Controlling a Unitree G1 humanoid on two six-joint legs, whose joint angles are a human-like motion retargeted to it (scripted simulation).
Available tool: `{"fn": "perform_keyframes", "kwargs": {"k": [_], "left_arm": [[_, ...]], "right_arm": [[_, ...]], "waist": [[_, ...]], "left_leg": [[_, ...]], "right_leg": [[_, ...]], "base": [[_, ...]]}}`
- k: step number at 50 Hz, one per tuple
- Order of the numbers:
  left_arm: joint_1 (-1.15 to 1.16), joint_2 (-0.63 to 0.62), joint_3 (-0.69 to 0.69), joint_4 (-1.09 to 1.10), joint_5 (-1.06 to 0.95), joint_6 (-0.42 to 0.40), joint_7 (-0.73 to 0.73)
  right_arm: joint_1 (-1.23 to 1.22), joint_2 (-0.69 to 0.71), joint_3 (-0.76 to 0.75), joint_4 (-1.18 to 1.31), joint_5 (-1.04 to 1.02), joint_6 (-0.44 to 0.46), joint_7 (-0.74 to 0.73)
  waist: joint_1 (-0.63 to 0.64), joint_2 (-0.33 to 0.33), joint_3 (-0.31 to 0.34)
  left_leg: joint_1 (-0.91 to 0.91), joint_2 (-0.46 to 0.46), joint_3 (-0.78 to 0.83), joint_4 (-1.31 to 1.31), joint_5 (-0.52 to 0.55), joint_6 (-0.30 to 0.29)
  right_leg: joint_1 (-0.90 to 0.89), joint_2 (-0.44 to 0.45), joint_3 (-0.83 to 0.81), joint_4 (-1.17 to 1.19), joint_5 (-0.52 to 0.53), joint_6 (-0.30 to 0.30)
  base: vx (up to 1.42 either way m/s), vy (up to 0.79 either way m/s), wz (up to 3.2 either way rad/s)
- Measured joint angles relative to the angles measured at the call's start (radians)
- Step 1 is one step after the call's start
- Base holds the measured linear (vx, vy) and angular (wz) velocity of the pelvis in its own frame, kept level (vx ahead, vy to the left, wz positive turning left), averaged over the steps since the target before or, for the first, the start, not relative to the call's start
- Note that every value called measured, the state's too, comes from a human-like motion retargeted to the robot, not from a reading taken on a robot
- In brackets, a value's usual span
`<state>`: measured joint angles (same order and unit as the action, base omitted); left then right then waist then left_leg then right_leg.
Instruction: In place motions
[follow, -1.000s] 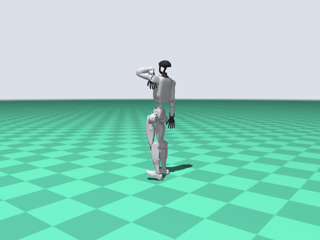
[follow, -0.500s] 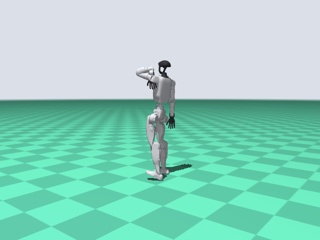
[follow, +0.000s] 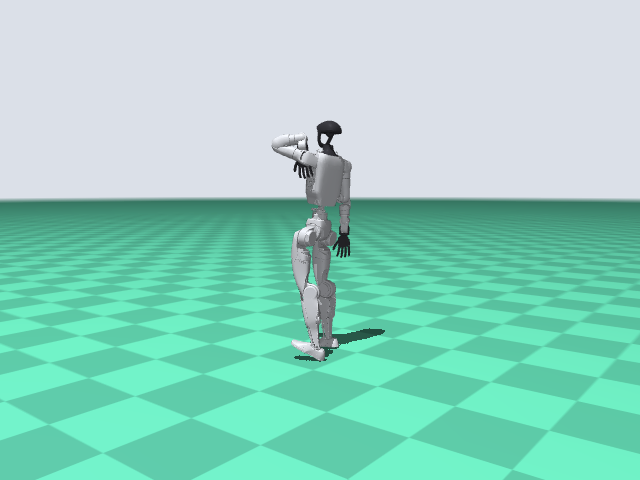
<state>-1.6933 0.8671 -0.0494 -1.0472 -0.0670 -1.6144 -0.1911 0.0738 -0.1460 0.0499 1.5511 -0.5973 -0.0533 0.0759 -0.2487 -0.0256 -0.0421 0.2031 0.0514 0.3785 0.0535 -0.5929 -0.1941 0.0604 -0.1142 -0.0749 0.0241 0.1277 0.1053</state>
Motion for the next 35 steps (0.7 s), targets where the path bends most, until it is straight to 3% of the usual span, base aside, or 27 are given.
{"fn": "perform_keyframes", "kwargs": {"k": [35], "left_arm": [[-0.008, -0.002, -0.026, 0.0, -0.027, 0.0, -0.009]], "right_arm": [[0.034, -0.012, -0.005, 0.022, -0.004, 0.003, -0.009]], "waist": [[0.125, -0.002, 0.001]], "left_leg": [[-0.061, -0.023, -0.102, -0.009, 0.029, 0.032]], "right_leg": [[0.038, -0.041, -0.119, -0.016, -0.015, -0.006]], "base": [[0.04, 0.06, 0.21]]}}
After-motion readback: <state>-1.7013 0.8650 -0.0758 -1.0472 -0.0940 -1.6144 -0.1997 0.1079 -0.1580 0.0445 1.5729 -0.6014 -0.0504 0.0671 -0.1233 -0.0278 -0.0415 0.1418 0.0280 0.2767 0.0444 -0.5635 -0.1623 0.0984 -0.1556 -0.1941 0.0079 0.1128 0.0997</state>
